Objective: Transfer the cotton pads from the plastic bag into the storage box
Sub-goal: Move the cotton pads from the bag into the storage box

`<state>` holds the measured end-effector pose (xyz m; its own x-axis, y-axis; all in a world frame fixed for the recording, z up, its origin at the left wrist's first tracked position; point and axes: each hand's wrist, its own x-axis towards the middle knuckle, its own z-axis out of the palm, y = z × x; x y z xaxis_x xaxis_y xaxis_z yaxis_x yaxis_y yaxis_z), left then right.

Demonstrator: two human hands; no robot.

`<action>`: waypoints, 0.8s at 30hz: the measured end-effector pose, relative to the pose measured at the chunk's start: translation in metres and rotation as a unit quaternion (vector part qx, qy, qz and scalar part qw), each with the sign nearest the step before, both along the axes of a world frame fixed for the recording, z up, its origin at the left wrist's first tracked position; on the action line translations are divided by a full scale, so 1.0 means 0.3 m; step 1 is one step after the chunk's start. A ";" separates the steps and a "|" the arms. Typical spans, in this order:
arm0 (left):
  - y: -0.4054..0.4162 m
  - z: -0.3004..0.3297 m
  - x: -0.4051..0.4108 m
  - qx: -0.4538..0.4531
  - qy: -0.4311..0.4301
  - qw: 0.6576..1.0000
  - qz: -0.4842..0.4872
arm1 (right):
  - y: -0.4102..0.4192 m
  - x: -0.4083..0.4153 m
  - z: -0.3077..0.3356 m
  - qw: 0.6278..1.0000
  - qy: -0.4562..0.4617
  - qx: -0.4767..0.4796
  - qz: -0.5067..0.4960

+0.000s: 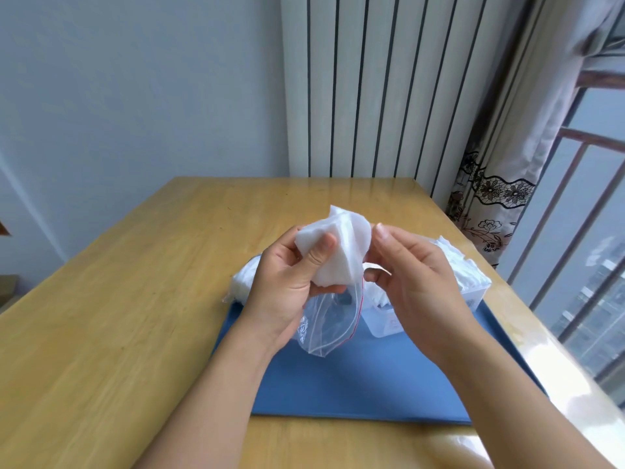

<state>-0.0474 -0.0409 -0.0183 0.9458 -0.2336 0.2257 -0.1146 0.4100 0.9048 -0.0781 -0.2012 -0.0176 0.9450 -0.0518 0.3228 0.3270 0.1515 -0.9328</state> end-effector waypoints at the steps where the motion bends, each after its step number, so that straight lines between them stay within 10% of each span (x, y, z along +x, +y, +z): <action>1: 0.007 0.001 0.003 0.005 0.005 1.000 -0.009 | 0.000 0.003 -0.002 1.000 0.010 -0.002 -0.006; 24: -0.003 -0.014 0.009 0.053 0.033 0.998 -0.016 | -0.077 0.001 0.040 0.997 -0.025 0.057 -0.042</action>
<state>-0.0448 -0.0417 -0.0225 0.9494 -0.2833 0.1357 -0.0415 0.3149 0.9482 -0.0780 -0.2242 -0.0055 0.9187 -0.1694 0.3569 0.3887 0.2261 -0.8932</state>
